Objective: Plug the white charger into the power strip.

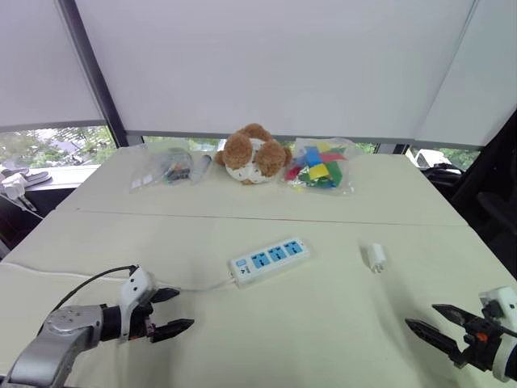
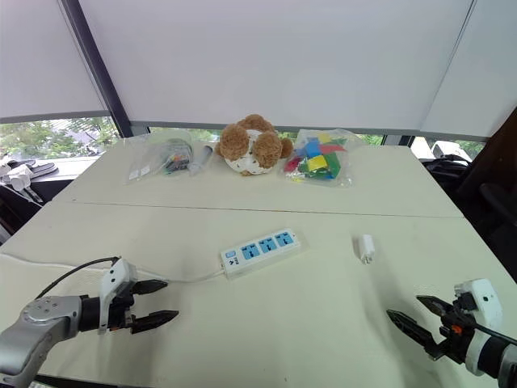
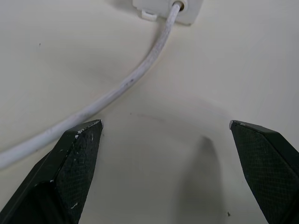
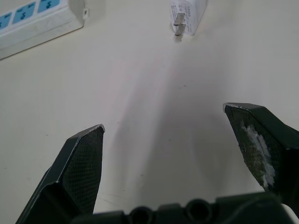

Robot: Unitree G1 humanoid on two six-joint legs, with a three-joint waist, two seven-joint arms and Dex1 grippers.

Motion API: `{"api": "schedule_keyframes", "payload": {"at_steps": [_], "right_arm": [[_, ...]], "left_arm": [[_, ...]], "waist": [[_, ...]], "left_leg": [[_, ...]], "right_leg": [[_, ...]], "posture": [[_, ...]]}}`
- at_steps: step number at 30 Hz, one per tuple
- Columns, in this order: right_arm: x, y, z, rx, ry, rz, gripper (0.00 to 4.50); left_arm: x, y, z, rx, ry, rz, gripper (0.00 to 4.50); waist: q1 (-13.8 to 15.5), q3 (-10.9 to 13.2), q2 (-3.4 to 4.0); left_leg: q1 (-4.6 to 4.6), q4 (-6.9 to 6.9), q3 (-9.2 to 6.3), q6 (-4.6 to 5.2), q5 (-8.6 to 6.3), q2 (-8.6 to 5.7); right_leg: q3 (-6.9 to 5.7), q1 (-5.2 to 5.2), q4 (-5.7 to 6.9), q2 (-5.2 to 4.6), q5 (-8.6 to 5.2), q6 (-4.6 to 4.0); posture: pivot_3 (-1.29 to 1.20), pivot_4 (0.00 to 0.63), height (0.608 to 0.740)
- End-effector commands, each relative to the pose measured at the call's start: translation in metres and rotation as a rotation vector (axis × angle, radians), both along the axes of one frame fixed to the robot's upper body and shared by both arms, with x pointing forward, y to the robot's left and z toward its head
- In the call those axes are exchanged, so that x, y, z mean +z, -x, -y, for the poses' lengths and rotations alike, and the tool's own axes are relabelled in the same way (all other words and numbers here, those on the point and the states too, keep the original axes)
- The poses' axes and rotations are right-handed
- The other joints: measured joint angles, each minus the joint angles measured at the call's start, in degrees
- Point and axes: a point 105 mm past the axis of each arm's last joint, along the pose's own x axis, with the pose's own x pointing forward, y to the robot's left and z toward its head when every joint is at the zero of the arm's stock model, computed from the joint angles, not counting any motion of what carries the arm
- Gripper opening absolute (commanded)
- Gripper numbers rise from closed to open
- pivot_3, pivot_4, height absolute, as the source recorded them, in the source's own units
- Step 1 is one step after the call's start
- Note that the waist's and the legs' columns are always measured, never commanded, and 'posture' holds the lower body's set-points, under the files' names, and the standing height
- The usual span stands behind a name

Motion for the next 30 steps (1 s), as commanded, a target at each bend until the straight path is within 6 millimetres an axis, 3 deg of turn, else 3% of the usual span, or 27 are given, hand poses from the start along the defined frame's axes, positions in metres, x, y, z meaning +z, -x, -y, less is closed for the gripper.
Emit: {"api": "schedule_keyframes", "payload": {"at_steps": [1, 23, 30], "right_arm": [[0.003, -0.002, -0.005, 0.024, 0.015, 0.022, 4.45], [0.001, -0.020, -0.007, 0.058, 0.058, 0.031, 4.45], [0.011, -0.023, -0.018, 0.140, 0.030, 0.012, 4.45]], "left_arm": [[0.011, -0.003, 0.003, -0.020, 0.000, 0.040, 4.50], [0.028, -0.024, -0.004, 0.101, 0.061, 0.101, 4.50], [0.043, -0.032, 0.002, 0.028, 0.065, 0.149, 4.50]], "waist": [[0.0, 0.0, 0.00], [0.0, 0.0, 0.00], [0.1, 0.0, -0.01]], "left_leg": [[0.00, 0.00, 0.00, 0.00, 0.00, 0.00], [0.01, 0.01, 0.00, 0.00, 0.00, 0.00], [0.02, 0.02, 0.00, 0.00, 0.00, -0.01]], "right_leg": [[0.00, -0.01, 0.01, 0.00, 0.00, 0.00], [0.00, 0.00, 0.05, 0.02, 0.04, 0.07], [0.00, 0.02, 0.05, 0.02, 0.08, 0.15]], "posture": [[0.00, 0.150, 0.739], [0.00, 0.150, 0.739], [0.00, 0.150, 0.739]]}}
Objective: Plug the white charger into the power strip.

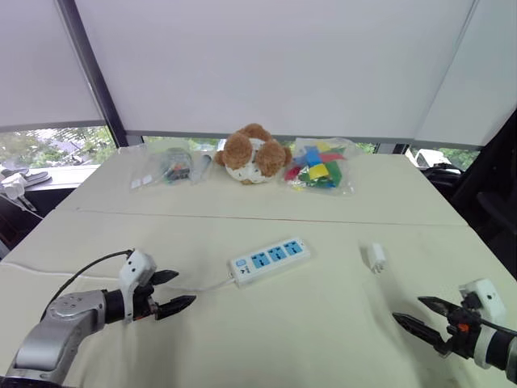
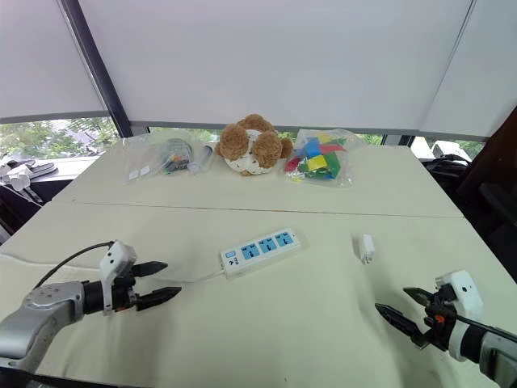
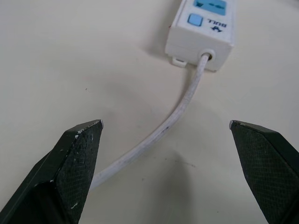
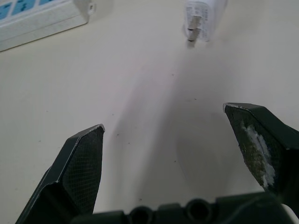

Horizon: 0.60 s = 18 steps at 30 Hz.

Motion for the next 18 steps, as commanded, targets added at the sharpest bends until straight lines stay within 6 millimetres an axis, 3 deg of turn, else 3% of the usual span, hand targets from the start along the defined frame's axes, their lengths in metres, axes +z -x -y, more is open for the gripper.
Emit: {"api": "schedule_keyframes", "payload": {"at_steps": [1, 5, 10, 18], "right_arm": [[0.020, -0.005, -0.015, 0.088, 0.008, 0.011, 4.45], [0.041, -0.010, -0.037, 0.174, -0.015, -0.004, 4.45], [0.059, -0.005, -0.063, 0.263, -0.011, -0.015, 4.45], [0.083, 0.001, -0.068, 0.244, -0.016, 0.032, 4.45]], "left_arm": [[0.023, -0.013, 0.015, -0.090, -0.003, 0.101, 4.50], [0.027, -0.026, 0.045, -0.218, -0.004, 0.153, 4.50], [0.008, -0.041, 0.089, -0.356, 0.031, 0.195, 4.50], [-0.014, -0.055, 0.106, -0.370, 0.016, 0.226, 4.50]], "waist": [[0.1, 0.0, 0.00], [0.0, 0.0, 0.02], [0.1, 0.0, -0.01], [0.0, 0.0, -0.12]], "left_leg": [[-0.01, 0.01, -0.01, 0.00, 0.00, 0.00], [-0.01, 0.12, 0.00, 0.00, 0.00, -0.03], [-0.05, 0.10, -0.02, 0.00, 0.00, -0.03], [-0.06, 0.15, -0.04, 0.01, 0.00, -0.03]], "right_leg": [[-0.01, 0.00, 0.01, 0.01, 0.00, 0.00], [0.02, 0.05, 0.04, 0.00, 0.03, 0.04], [0.01, -0.01, 0.04, 0.04, 0.07, 0.13], [0.01, 0.02, 0.04, 0.03, 0.08, 0.14]], "posture": [[0.00, 0.150, 0.739], [0.00, 0.150, 0.739], [0.00, 0.150, 0.739], [0.00, 0.150, 0.739]]}}
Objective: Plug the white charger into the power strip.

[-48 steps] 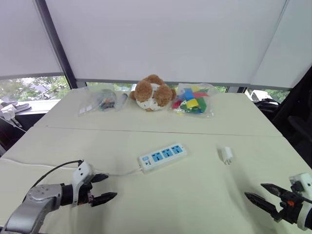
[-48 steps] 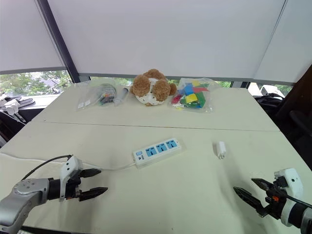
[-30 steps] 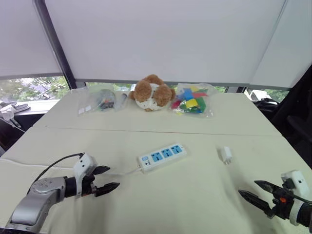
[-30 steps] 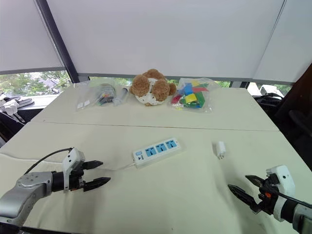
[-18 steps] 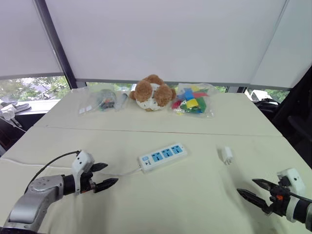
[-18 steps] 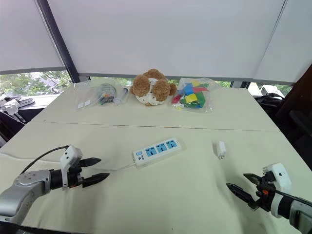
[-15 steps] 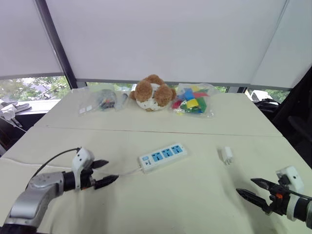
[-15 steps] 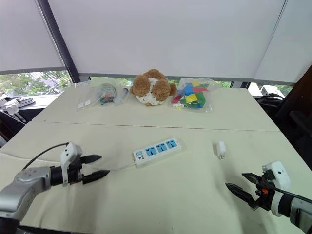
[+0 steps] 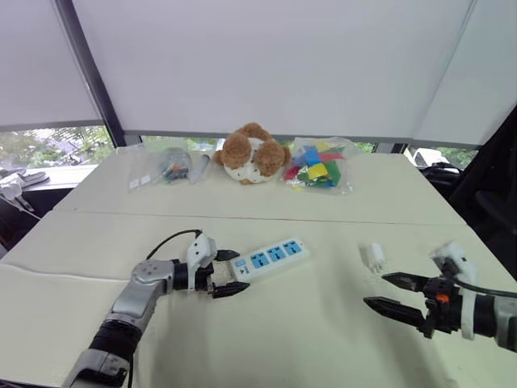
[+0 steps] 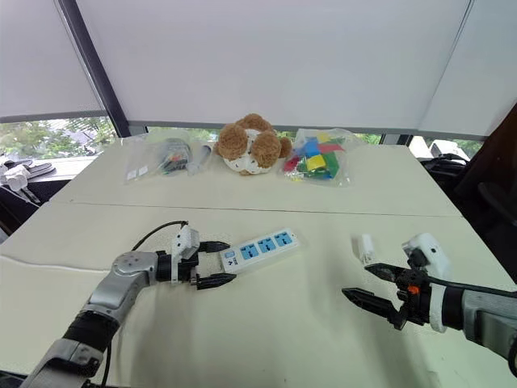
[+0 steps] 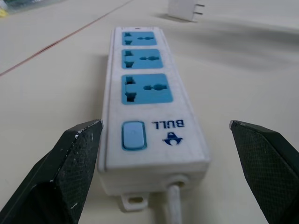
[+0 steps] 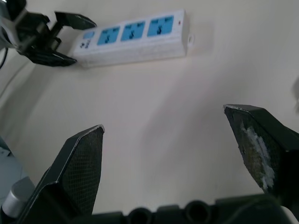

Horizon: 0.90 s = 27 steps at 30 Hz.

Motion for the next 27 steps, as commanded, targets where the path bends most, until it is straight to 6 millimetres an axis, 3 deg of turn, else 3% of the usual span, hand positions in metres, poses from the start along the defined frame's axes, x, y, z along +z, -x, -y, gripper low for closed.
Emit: {"api": "schedule_keyframes", "payload": {"at_steps": [1, 7, 9, 11, 15, 19, 22, 27], "right_arm": [[0.013, 0.003, -0.003, 0.005, 0.014, 0.044, 4.45], [0.010, 0.009, -0.004, -0.002, 0.022, 0.030, 4.45], [0.009, 0.010, -0.004, -0.002, 0.022, 0.028, 4.50], [0.008, 0.010, -0.003, -0.003, 0.024, 0.026, 4.50], [0.007, 0.012, 0.000, -0.013, 0.029, 0.022, 4.50], [0.012, 0.011, 0.020, -0.081, 0.051, 0.013, 4.50], [0.027, -0.001, 0.048, -0.235, 0.006, -0.057, 4.50], [0.060, -0.030, 0.077, -0.401, 0.065, -0.097, 4.50]], "left_arm": [[-0.005, -0.006, 0.003, 0.012, -0.011, 0.034, 4.50], [-0.018, -0.013, 0.012, 0.032, 0.009, 0.008, 4.50], [-0.019, -0.013, 0.013, 0.025, 0.017, 0.005, 3.96], [-0.020, -0.012, 0.014, 0.015, 0.020, 0.003, 3.09], [-0.021, -0.012, 0.013, 0.003, 0.003, 0.012, 3.00], [-0.019, 0.005, 0.020, -0.206, -0.075, 0.006, 3.00], [-0.019, 0.019, 0.026, -0.413, -0.189, 0.002, 3.00], [-0.023, 0.016, 0.034, -0.492, -0.251, -0.022, 3.00]], "waist": [[0.0, 0.0, -0.01], [0.9, 0.0, 0.00], [1.4, 0.0, 0.01], [1.5, 0.0, 0.01], [1.6, 0.0, 0.03], [1.4, 0.0, 0.03], [1.4, 0.0, 0.01], [1.4, 0.0, 0.03]], "left_leg": [[0.00, 0.00, 0.00, 0.00, 0.00, 0.00], [0.00, 0.05, -0.03, 0.01, 0.00, -0.02], [0.00, 0.11, -0.03, 0.00, 0.00, -0.02], [0.00, 0.14, -0.03, 0.00, 0.00, -0.02], [0.00, 0.15, -0.03, 0.01, 0.00, -0.02], [-0.02, 0.15, -0.03, 0.00, 0.00, -0.02], [-0.04, 0.14, -0.02, 0.00, 0.00, -0.02], [-0.08, 0.13, -0.01, 0.01, -0.01, -0.02]], "right_leg": [[0.00, 0.00, 0.00, 0.00, 0.00, 0.00], [-0.01, 0.06, 0.00, 0.00, 0.01, 0.01], [0.00, 0.09, 0.00, -0.01, 0.01, 0.00], [0.00, 0.10, 0.00, -0.01, 0.01, -0.01], [0.00, 0.10, 0.00, -0.01, 0.01, -0.01], [0.00, 0.09, 0.00, -0.01, 0.01, -0.01], [0.00, 0.05, 0.00, 0.00, 0.01, -0.02], [0.01, -0.01, -0.01, -0.03, -0.08, -0.22]], "posture": [[0.00, 0.150, 0.739], [0.00, 0.150, 0.739], [0.00, 0.150, 0.739], [0.00, 0.150, 0.739], [0.00, 0.150, 0.739], [0.00, 0.150, 0.739], [0.00, 0.150, 0.739], [0.00, 0.150, 0.739]]}}
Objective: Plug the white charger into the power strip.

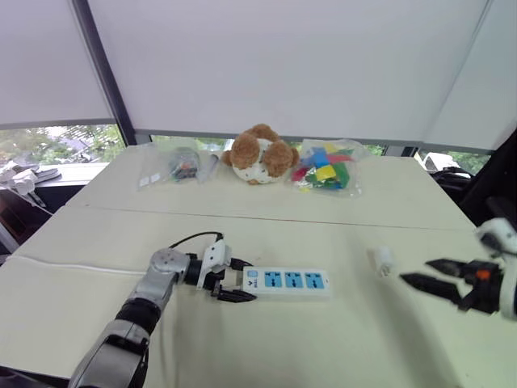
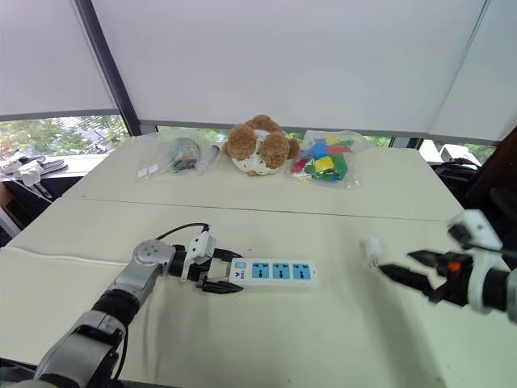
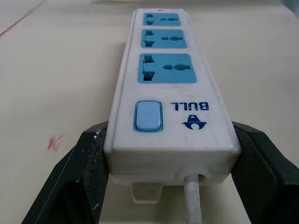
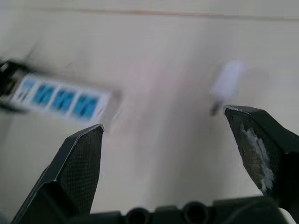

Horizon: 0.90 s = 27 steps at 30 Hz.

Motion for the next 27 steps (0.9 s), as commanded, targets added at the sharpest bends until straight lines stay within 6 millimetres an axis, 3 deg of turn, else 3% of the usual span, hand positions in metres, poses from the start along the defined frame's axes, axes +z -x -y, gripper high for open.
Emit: {"api": "schedule_keyframes", "payload": {"at_steps": [1, 4, 10, 16, 23, 27], "right_arm": [[0.019, -0.016, 0.011, -0.075, 0.020, -0.060, 4.50], [0.027, -0.035, 0.018, -0.139, 0.030, -0.167, 4.50], [0.033, -0.076, 0.004, -0.175, -0.028, -0.375, 4.50], [0.002, -0.101, 0.010, -0.218, 0.072, -0.563, 4.50], [-0.028, -0.114, 0.012, -0.167, 0.187, -0.658, 4.50], [-0.036, -0.116, 0.012, -0.156, 0.196, -0.675, 4.50]], "left_arm": [[-0.019, 0.012, 0.013, -0.116, -0.094, -0.049, 3.00], [-0.019, 0.009, 0.023, -0.119, -0.084, -0.038, 3.00], [-0.024, 0.012, 0.032, -0.112, -0.060, -0.008, 3.00], [-0.030, 0.016, 0.035, -0.061, -0.012, 0.002, 3.00], [-0.039, 0.028, 0.030, 0.013, 0.025, -0.008, 3.00], [-0.042, 0.033, 0.029, 0.040, 0.032, -0.015, 3.00]], "waist": [[-0.1, 0.0, 0.02], [0.0, 0.0, 0.02], [0.3, -0.1, 0.19], [0.4, -0.1, 0.26], [0.0, -0.3, 0.58], [0.1, -0.3, 0.68]], "left_leg": [[0.00, -0.02, 0.00, 0.01, 0.00, 0.00], [-0.07, -0.08, 0.00, 0.07, -0.04, 0.01], [-0.65, 0.19, 0.02, 0.08, -0.05, -0.13], [-1.03, 0.84, 0.08, 0.56, -0.32, -0.46], [-0.98, 0.86, 0.08, 0.60, -0.34, -0.69], [-0.92, 0.83, 0.07, 0.59, -0.34, -0.68]], "right_leg": [[0.01, -0.01, -0.01, 0.00, 0.01, 0.02], [0.03, -0.11, -0.04, 0.01, 0.01, 0.03], [0.30, -0.51, -0.07, -0.04, -0.01, -0.02], [0.77, -0.53, -0.06, -0.08, 0.11, 0.19], [1.11, -0.49, 0.01, -0.11, 0.15, 0.27], [1.10, -0.52, 0.14, -0.10, 0.15, 0.30]], "posture": [[0.00, 0.150, 0.739], [0.00, 0.150, 0.739], [0.00, 0.150, 0.739], [0.00, 0.150, 0.739], [0.00, 0.150, 0.739], [0.00, 0.150, 0.739]]}}
